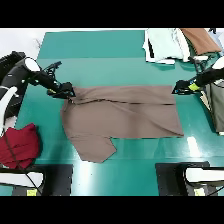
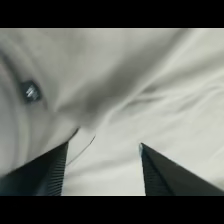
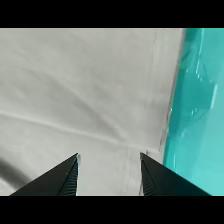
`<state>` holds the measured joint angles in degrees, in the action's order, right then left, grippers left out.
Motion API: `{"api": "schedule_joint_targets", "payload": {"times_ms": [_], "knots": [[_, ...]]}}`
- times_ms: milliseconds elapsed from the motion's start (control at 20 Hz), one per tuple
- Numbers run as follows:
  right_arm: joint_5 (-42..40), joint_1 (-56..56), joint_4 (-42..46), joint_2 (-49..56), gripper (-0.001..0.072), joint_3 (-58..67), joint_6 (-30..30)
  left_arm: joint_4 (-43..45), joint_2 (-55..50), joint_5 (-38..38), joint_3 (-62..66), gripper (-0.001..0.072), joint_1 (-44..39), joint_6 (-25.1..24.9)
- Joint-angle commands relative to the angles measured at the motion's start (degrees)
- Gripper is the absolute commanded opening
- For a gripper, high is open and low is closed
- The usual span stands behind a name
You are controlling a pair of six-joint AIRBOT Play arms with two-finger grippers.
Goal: Fold the shirts.
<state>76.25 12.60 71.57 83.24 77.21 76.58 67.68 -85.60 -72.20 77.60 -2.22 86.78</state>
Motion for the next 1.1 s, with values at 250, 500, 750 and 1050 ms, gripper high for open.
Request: {"api": "schedule_joint_targets", "payload": {"times_ms": [250,500,750,1050], "knots": [[-1.92,3.08,-0.09,-17.42,0.0439,-11.13,0.09,8.17,27.41,-2.40,-29.57,0.0526,-4.33,7.82],[-2.86,3.08,-3.37,-19.12,0.0439,-13.22,0.09,-0.72,35.91,-1.27,-46.34,0.0526,-5.18,9.22],[-3.28,3.06,-7.65,-18.71,0.0439,-13.20,0.07,-9.79,35.85,7.69,-53.83,0.0525,-5.20,7.26],[-3.17,3.08,-7.67,-18.75,0.0438,-13.20,0.09,-18.43,35.85,15.98,-57.18,0.0524,-5.18,3.89]]}}
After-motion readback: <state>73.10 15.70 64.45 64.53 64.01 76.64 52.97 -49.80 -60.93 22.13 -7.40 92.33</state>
